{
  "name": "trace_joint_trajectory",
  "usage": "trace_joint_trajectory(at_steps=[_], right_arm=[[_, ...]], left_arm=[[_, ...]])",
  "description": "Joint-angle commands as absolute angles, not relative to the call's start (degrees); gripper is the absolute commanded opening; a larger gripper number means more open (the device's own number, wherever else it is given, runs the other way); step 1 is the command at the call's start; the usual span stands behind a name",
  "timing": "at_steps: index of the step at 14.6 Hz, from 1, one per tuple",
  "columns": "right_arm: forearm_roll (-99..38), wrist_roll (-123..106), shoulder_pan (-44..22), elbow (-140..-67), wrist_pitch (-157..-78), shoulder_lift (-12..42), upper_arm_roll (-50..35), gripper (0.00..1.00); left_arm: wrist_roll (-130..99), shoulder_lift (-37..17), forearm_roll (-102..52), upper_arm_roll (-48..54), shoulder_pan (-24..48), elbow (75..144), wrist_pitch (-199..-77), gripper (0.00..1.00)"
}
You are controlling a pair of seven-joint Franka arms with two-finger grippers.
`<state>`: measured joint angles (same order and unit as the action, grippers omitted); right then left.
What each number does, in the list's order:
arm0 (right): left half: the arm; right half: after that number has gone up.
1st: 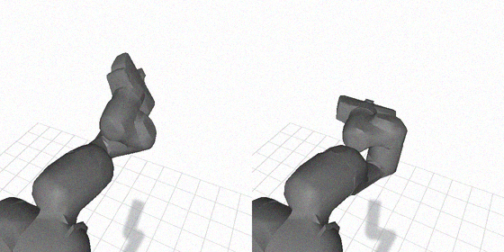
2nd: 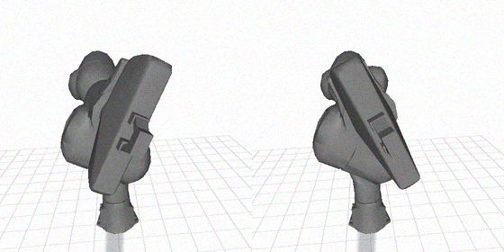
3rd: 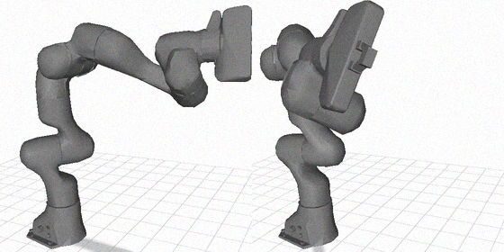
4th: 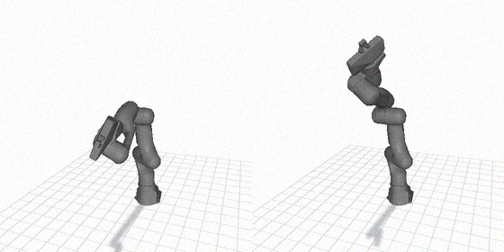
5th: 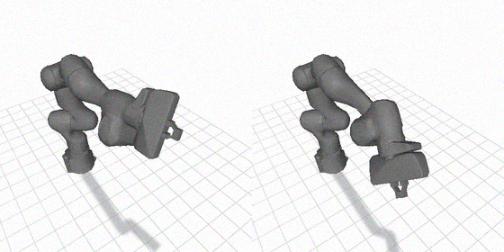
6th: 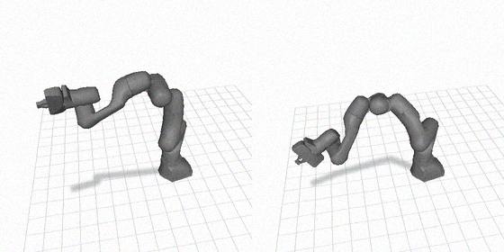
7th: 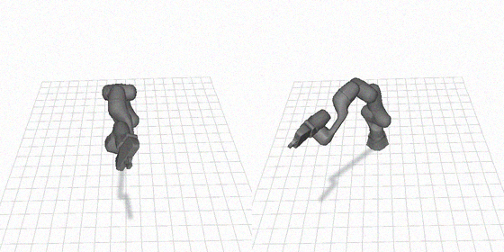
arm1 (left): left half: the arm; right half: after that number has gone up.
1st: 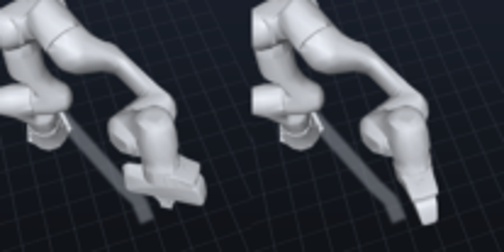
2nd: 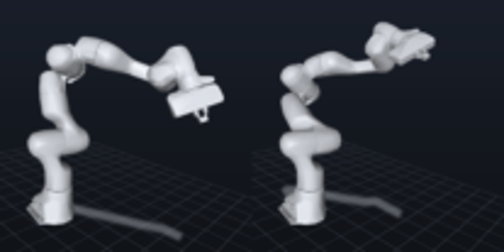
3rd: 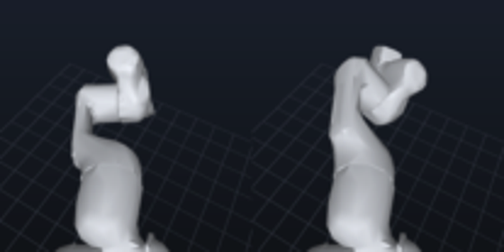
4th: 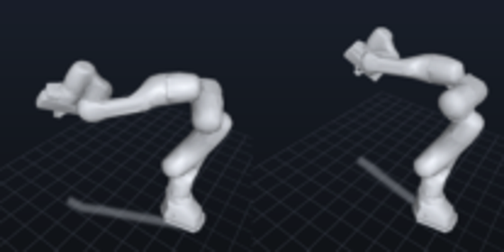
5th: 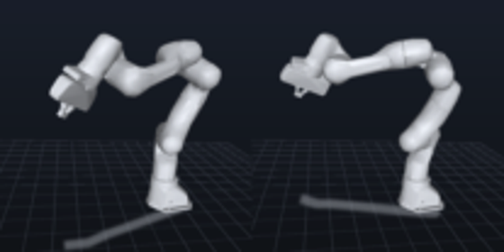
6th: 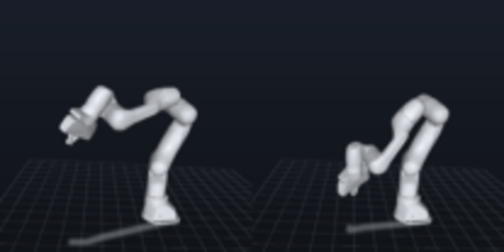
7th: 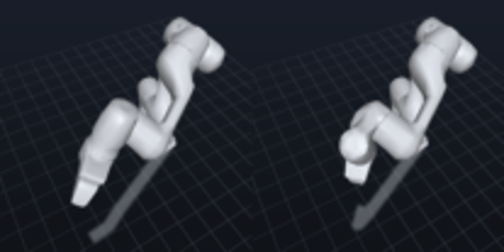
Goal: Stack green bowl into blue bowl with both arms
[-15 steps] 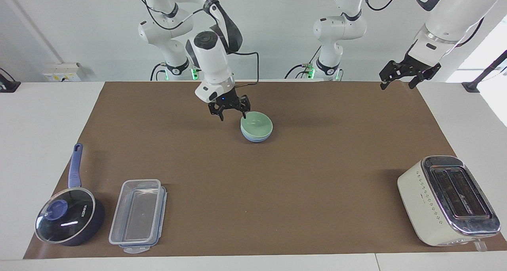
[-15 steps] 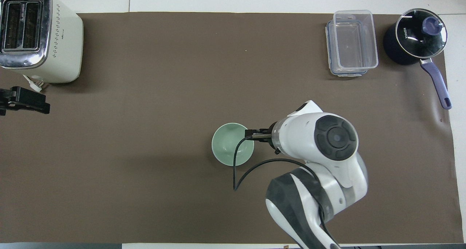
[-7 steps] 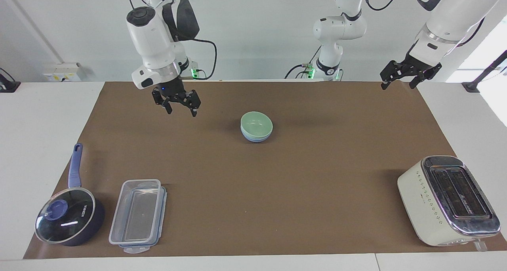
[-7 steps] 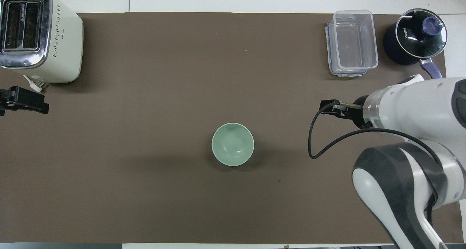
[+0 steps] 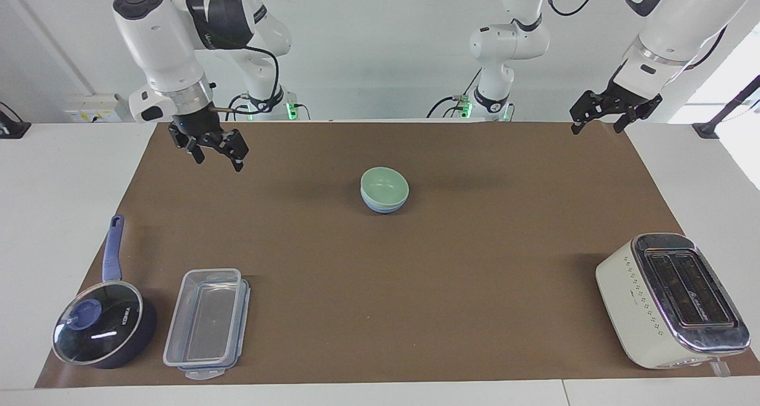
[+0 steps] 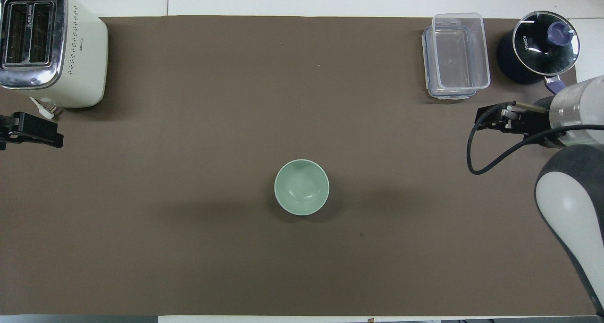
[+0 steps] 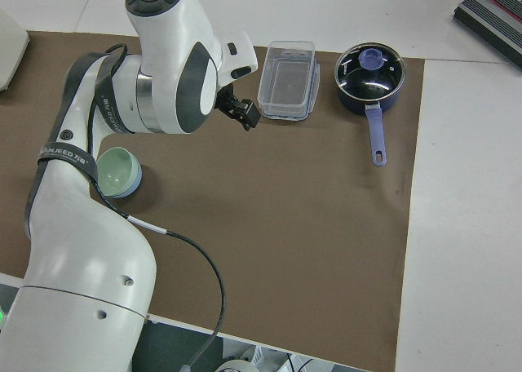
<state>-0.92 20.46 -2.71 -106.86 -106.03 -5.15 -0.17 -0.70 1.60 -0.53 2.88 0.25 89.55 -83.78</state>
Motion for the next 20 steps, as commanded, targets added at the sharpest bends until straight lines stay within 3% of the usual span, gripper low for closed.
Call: trace_joint_trajectory(at_steps=[1, 8, 20], right_arm=[[1.7, 18.1, -1.5, -102.8, -104.6, -2.4, -0.8, 1.00], [2.6, 14.9, 0.5, -94.8, -97.3, 0.3, -0.8, 1.00], [1.4, 14.4, 2.1, -97.4, -96.2, -1.5, -0.7, 1.00]], left_arm=[[-1.0, 2.2, 0.0, 2.9, 0.0, 89.6, -83.7, 1.00], [-1.0, 2.2, 0.0, 2.9, 0.0, 89.6, -83.6, 1.00], [-1.0, 2.3, 0.0, 2.9, 0.0, 89.6, -83.6, 1.00]])
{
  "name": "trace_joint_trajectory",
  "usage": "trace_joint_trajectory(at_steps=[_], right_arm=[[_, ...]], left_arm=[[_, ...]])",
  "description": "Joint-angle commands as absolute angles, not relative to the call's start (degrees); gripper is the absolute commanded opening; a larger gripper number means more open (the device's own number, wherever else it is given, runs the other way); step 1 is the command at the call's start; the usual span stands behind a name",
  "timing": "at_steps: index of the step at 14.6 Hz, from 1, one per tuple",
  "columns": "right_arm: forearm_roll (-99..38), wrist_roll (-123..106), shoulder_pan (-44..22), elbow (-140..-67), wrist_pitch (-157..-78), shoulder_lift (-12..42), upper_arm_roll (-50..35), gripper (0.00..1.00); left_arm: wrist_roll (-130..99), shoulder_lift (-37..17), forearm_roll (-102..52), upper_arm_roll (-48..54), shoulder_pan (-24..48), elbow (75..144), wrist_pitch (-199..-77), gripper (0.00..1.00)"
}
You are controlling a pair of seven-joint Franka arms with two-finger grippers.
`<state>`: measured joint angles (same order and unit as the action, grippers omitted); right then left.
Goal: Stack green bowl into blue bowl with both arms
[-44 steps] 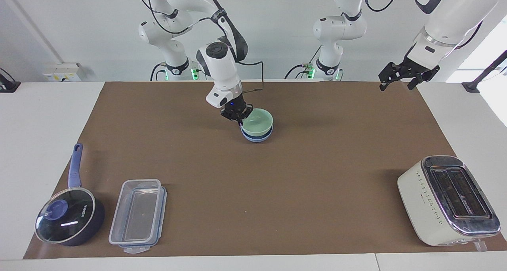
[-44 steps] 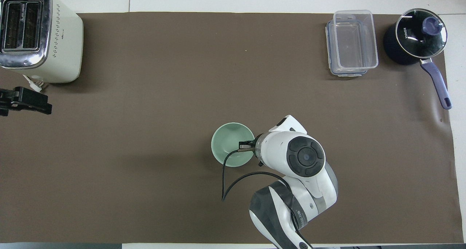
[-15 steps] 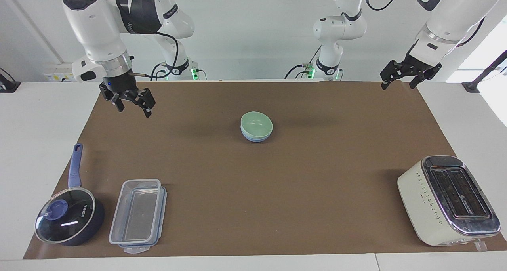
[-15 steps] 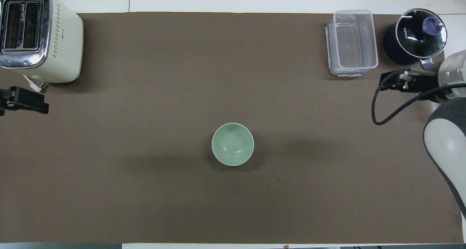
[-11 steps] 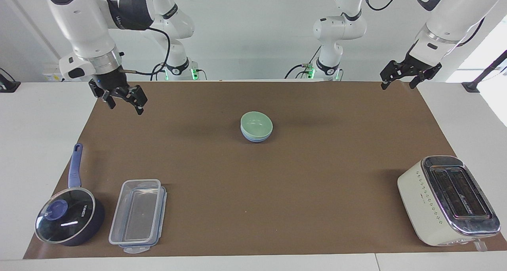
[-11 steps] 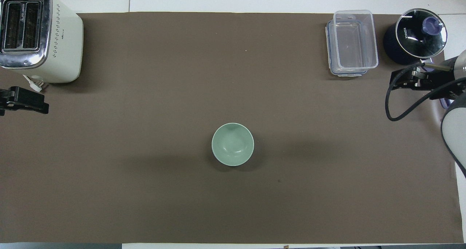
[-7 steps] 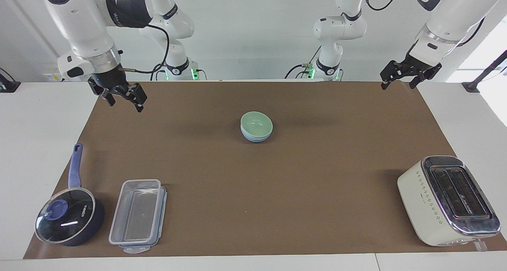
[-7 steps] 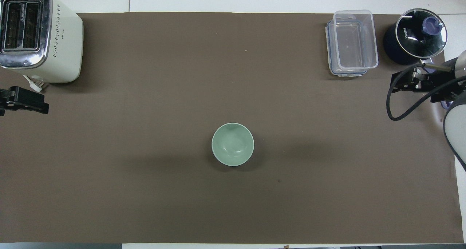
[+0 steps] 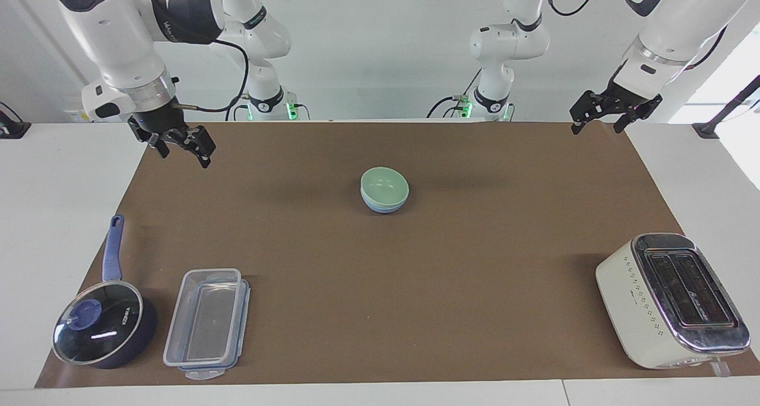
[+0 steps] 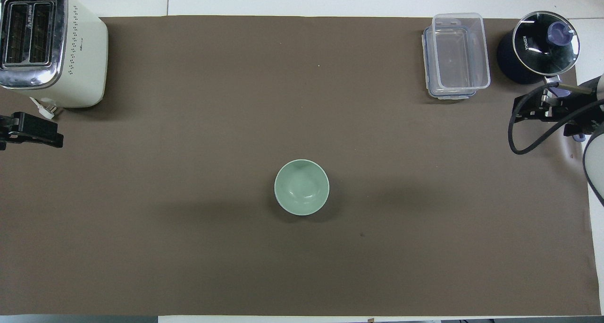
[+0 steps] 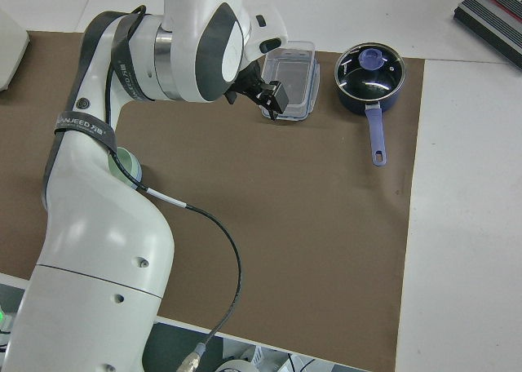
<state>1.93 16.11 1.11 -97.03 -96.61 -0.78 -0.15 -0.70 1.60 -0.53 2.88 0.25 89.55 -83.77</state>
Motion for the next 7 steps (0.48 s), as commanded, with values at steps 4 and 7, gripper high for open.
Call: trace_joint_trajectory(at_steps=[4, 7], right_arm=[[1.5, 14.5, 2.0, -97.6, -96.2, -1.6, -0.7, 1.00], [1.5, 14.4, 2.0, -97.6, -96.1, -1.6, -0.7, 1.00]], left_arm=[[-1.0, 2.3, 0.0, 2.9, 0.0, 89.6, -83.6, 1.00], [-1.0, 2.2, 0.0, 2.9, 0.0, 89.6, -83.6, 1.00]])
